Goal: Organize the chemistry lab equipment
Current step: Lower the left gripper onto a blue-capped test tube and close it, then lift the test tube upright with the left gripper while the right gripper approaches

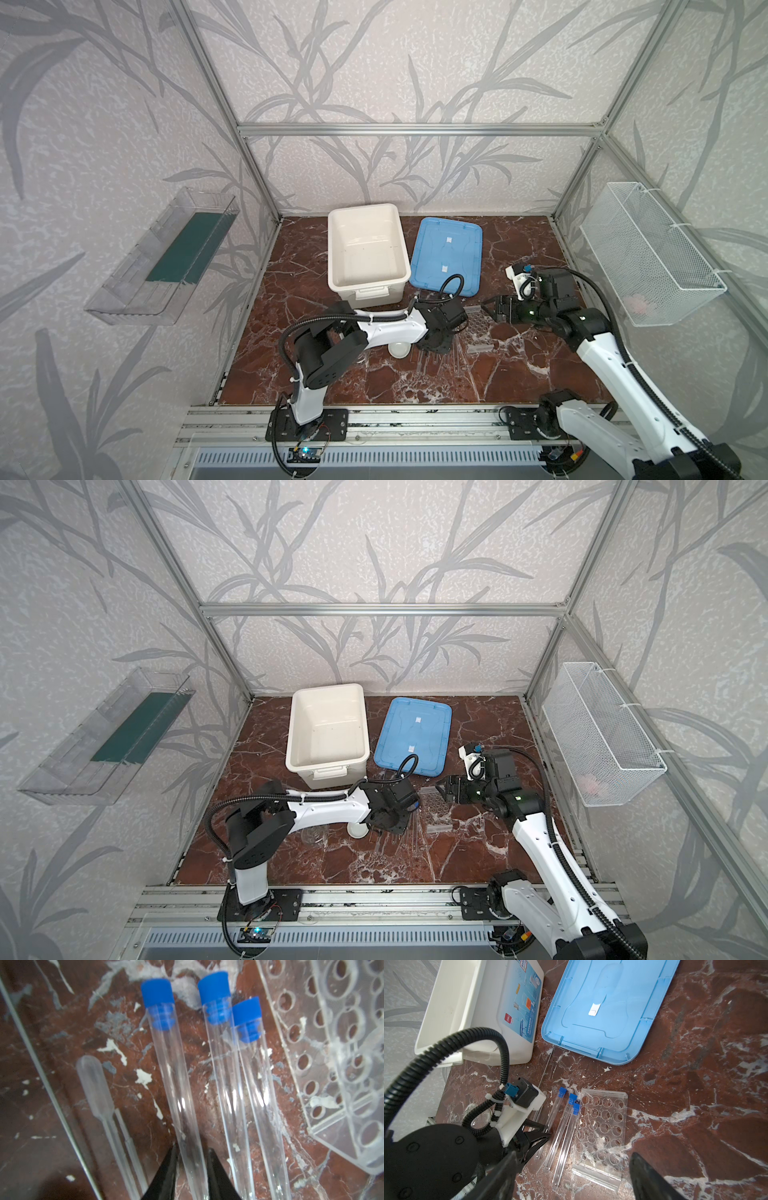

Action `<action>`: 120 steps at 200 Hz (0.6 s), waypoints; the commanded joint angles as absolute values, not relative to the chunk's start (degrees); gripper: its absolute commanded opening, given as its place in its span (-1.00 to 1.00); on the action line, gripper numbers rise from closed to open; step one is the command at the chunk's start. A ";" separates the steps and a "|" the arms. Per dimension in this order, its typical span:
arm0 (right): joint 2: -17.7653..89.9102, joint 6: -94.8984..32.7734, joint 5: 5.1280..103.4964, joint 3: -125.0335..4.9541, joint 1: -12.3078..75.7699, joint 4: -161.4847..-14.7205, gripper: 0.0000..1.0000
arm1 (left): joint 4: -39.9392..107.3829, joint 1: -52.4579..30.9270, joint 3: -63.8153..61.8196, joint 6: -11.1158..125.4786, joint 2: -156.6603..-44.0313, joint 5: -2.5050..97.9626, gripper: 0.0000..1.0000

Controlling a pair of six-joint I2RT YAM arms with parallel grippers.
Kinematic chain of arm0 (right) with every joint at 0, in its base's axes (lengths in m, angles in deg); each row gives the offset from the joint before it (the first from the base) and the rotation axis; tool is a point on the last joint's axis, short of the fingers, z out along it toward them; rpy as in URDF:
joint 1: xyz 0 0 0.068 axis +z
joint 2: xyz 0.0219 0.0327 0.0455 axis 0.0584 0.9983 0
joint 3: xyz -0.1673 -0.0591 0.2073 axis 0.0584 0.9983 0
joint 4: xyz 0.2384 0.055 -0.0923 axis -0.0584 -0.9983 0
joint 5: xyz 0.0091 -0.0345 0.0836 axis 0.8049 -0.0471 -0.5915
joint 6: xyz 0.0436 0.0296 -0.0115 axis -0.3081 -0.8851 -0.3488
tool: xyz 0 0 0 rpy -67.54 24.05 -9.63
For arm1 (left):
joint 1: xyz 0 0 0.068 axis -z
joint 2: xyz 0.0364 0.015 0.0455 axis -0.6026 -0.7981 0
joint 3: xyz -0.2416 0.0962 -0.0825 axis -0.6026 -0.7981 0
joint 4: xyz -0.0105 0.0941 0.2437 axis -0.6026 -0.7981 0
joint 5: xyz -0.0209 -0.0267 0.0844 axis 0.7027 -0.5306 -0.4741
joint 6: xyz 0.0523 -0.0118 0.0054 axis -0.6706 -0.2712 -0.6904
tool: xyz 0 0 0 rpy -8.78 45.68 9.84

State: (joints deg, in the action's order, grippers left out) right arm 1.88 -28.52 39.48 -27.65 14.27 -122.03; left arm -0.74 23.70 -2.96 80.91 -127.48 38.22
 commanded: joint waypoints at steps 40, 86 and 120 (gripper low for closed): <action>2.32 -29.77 37.87 -27.04 14.07 -121.62 0.69 | -7.05 24.72 -2.97 84.08 -128.58 36.74 -0.55; 3.19 -30.15 36.69 -27.86 14.07 -120.55 0.70 | -3.40 23.67 -2.57 83.96 -127.18 34.02 -0.63; 4.17 -31.85 34.14 -28.07 14.07 -117.78 0.71 | 3.94 22.74 -5.80 82.23 -122.34 33.12 -0.67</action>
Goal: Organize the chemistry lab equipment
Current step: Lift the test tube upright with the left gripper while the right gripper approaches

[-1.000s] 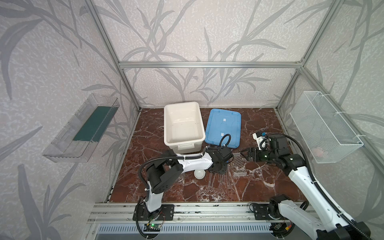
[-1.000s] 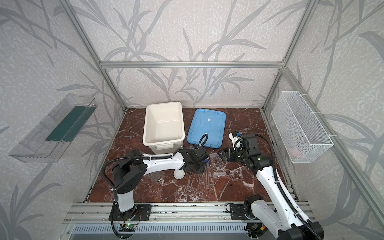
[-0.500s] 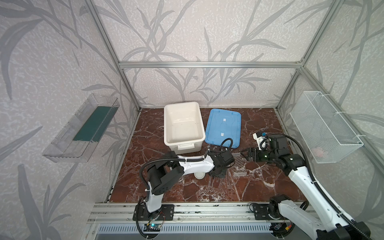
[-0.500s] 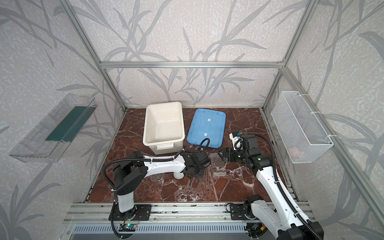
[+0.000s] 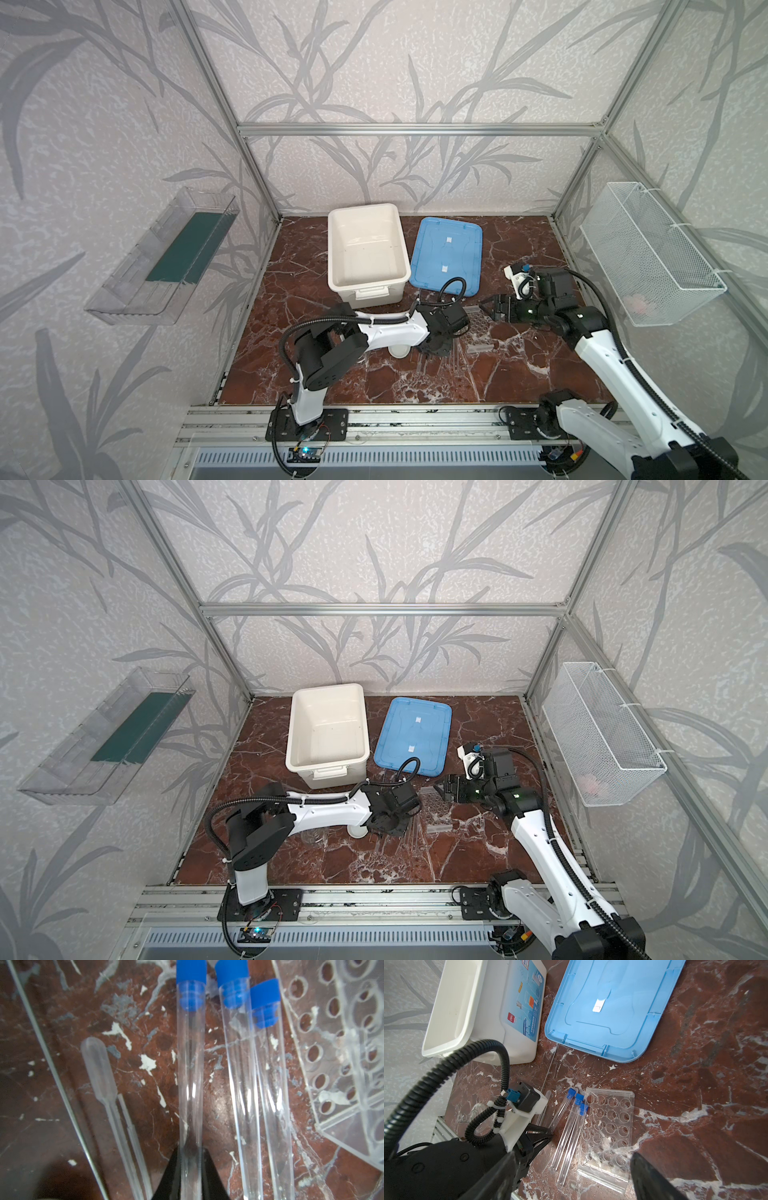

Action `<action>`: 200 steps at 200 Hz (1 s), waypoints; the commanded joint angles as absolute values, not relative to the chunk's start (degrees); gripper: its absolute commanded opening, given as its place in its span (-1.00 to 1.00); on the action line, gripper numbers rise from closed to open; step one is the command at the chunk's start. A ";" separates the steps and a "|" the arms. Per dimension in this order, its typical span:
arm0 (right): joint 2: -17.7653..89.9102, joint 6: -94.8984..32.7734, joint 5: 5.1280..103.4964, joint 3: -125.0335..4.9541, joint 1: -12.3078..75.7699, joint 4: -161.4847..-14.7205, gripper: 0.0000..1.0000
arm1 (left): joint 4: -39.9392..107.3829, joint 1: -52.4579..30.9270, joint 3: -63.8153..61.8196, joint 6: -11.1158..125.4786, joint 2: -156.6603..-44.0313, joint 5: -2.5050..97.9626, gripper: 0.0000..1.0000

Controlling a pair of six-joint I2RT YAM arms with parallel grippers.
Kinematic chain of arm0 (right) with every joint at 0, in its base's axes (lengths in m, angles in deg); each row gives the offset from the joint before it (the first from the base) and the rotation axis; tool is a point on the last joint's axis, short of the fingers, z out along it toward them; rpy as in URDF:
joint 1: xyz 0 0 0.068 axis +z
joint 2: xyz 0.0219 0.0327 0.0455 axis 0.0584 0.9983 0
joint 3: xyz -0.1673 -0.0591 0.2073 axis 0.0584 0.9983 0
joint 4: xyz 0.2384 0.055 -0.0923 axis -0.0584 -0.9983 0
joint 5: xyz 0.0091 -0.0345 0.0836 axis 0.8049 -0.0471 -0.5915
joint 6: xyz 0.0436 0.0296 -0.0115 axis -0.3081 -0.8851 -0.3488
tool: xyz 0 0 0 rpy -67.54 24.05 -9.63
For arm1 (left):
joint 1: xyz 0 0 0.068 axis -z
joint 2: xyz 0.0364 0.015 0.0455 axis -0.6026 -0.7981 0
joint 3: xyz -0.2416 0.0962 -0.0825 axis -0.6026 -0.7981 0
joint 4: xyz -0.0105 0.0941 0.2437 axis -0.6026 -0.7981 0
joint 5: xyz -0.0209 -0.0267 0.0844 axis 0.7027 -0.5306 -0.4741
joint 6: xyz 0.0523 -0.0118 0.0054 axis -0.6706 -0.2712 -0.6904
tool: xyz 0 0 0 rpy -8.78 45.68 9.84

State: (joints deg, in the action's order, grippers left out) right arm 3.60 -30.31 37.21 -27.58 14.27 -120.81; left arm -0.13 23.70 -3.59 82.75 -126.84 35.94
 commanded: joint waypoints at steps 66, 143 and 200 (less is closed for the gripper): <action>9.43 -35.86 26.88 -29.10 14.97 -112.12 0.76 | 22.34 22.27 -15.98 75.11 -111.39 33.96 -0.73; 23.51 -38.59 31.50 -36.49 25.82 -104.99 0.42 | 39.24 22.51 -26.34 70.40 -103.71 38.28 -0.70; 26.43 -40.28 32.94 -36.52 27.43 -102.52 -0.07 | 40.98 22.70 -28.41 71.04 -101.70 36.99 -0.70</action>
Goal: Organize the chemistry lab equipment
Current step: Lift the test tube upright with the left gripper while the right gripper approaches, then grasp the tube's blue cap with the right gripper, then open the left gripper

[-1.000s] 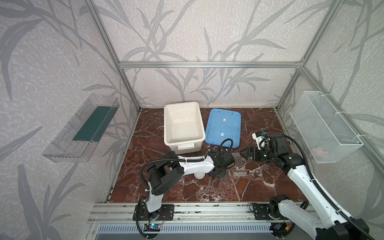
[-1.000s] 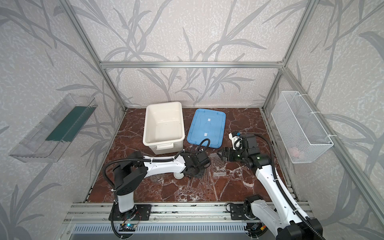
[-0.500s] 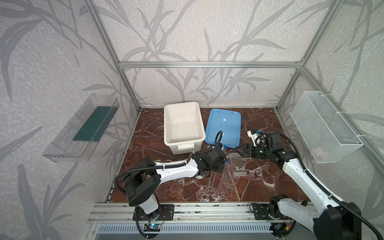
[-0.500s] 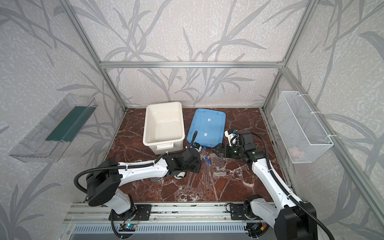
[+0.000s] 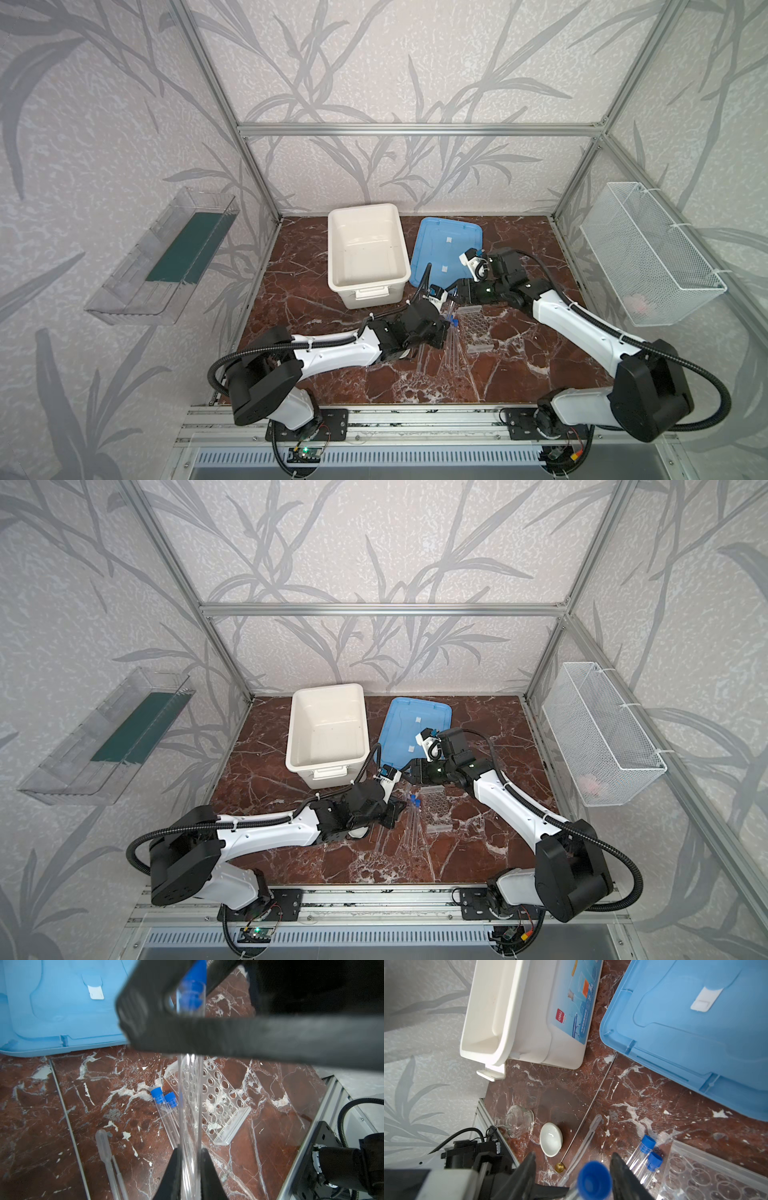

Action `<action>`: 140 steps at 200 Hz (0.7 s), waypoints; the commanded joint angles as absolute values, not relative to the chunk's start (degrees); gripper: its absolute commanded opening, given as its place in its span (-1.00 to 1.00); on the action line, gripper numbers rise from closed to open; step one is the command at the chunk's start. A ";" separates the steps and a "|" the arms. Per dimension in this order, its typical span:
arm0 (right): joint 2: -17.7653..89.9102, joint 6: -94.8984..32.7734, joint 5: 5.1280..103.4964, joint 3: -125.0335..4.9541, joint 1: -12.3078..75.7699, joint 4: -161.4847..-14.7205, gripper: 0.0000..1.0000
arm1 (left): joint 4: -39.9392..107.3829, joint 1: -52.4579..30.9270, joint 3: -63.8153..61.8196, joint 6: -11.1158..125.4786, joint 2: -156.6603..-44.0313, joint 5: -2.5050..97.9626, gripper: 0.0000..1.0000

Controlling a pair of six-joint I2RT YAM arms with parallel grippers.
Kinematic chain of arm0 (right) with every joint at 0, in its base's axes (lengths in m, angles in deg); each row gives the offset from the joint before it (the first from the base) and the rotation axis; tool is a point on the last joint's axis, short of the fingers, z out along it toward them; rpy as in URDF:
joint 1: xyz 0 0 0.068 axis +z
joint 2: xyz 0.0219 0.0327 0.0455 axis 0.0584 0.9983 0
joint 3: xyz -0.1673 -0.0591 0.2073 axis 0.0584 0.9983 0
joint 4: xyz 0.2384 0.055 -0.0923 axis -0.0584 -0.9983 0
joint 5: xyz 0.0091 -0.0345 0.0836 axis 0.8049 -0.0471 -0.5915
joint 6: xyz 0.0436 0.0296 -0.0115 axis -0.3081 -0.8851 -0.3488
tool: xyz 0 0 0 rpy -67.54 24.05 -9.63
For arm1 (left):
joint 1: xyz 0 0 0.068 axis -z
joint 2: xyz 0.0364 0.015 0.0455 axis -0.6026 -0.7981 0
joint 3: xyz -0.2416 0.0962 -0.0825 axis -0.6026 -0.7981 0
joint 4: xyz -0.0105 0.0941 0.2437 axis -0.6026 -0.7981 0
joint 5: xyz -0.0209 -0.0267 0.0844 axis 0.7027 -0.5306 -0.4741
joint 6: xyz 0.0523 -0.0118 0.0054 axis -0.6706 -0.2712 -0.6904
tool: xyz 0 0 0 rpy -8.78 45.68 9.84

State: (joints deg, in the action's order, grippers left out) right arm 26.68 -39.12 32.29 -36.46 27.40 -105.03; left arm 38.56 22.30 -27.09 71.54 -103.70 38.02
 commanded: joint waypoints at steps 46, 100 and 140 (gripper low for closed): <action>24.40 -41.21 32.80 -34.88 27.44 -101.62 -0.38 | 40.23 22.73 -27.92 70.76 -102.55 36.99 -0.69; 23.79 -40.39 33.07 -34.12 27.43 -102.76 -0.61 | 40.67 22.79 -27.47 71.05 -102.97 36.47 -0.64; 22.26 -39.54 34.39 -33.33 27.40 -101.51 -0.67 | 40.75 22.83 -26.69 71.03 -103.26 36.18 -0.36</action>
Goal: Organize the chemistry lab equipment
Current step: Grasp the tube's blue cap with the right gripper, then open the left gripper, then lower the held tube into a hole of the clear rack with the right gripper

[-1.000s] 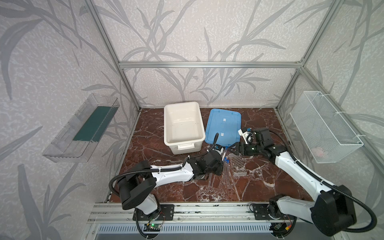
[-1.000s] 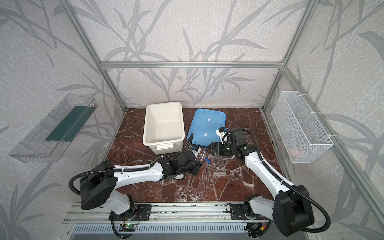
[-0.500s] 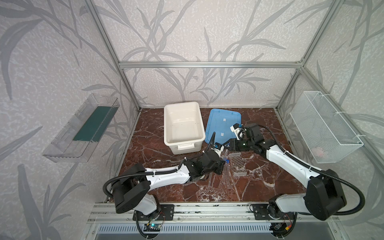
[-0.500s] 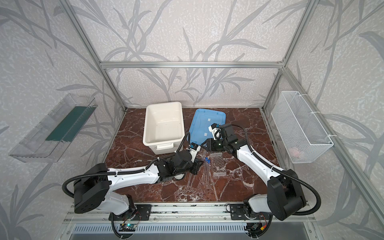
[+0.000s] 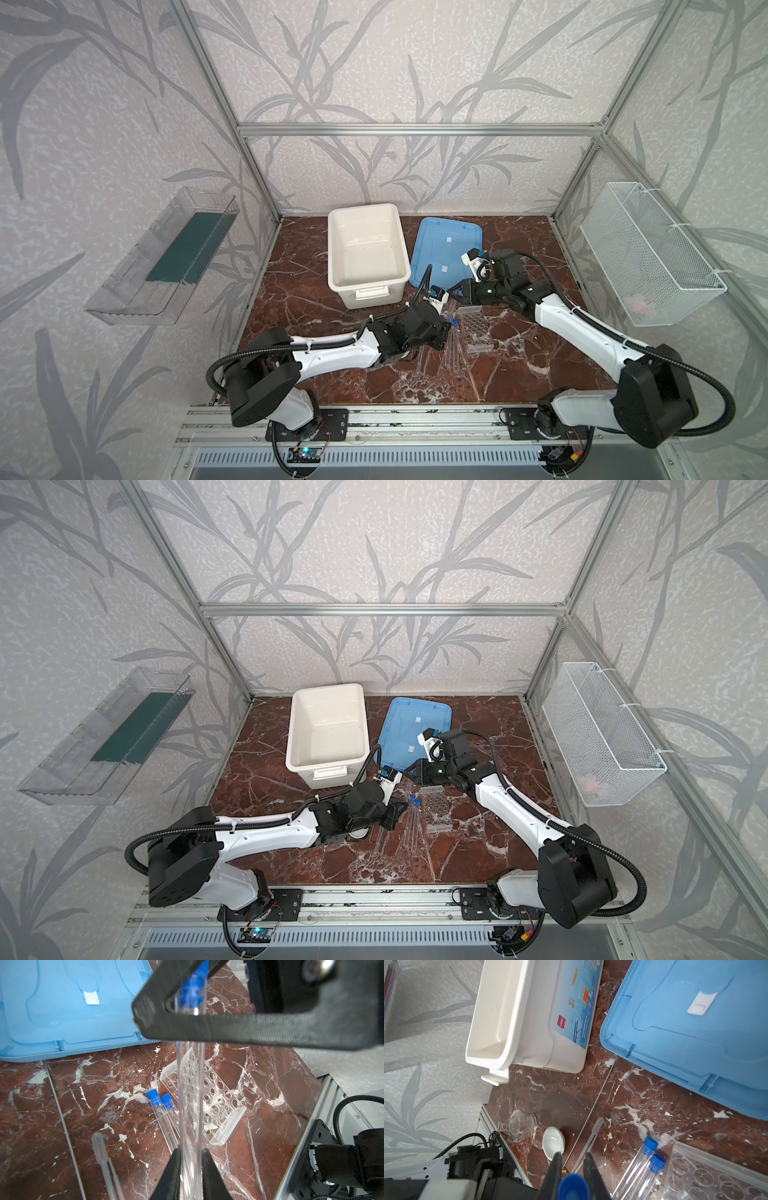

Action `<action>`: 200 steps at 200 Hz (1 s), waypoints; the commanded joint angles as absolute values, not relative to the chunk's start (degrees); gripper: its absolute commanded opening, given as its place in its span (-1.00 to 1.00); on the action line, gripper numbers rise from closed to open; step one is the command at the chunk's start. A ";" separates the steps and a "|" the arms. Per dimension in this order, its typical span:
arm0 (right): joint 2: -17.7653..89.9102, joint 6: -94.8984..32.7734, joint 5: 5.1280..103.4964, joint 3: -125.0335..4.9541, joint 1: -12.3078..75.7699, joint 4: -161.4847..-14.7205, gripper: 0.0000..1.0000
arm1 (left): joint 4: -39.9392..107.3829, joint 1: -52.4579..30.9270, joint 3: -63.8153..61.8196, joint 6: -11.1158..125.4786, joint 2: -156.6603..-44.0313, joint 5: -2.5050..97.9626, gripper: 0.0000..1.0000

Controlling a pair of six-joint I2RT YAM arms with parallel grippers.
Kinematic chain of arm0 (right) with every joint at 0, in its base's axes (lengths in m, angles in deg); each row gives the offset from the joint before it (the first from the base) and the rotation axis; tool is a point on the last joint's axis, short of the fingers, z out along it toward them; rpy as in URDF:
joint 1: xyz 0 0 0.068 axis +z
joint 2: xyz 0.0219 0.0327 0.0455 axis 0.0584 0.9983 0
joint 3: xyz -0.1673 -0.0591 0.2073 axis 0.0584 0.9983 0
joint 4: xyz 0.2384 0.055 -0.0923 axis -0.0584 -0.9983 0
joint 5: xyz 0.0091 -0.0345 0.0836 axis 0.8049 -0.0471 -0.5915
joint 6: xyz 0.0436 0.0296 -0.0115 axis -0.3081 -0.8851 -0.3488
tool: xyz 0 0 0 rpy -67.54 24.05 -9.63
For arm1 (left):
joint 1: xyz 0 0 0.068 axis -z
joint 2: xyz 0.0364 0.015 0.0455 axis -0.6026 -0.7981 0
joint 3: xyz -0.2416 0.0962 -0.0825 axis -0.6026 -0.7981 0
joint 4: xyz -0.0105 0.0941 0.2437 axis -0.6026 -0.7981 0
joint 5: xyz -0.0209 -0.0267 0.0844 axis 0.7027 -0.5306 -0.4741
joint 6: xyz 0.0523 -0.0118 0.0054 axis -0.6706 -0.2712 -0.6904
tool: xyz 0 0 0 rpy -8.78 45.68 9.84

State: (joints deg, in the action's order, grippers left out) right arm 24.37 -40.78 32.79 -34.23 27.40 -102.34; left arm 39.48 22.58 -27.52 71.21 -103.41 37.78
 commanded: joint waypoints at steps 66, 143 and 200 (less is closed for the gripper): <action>8.31 -25.20 58.26 -27.79 27.50 -97.64 -0.66 | 35.03 22.71 -20.04 82.29 -103.05 35.82 0.98; 0.59 -19.95 70.80 -12.49 27.55 -75.78 -0.66 | 34.23 22.58 -14.91 83.25 -111.59 41.30 0.98; 1.79 -19.18 71.85 -9.96 27.54 -71.47 -0.67 | 34.51 22.70 -14.20 83.77 -113.89 42.16 0.98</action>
State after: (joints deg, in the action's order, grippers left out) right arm 1.59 -20.35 70.23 -10.19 27.42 -76.00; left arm 34.63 22.56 -16.03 82.62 -112.92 41.71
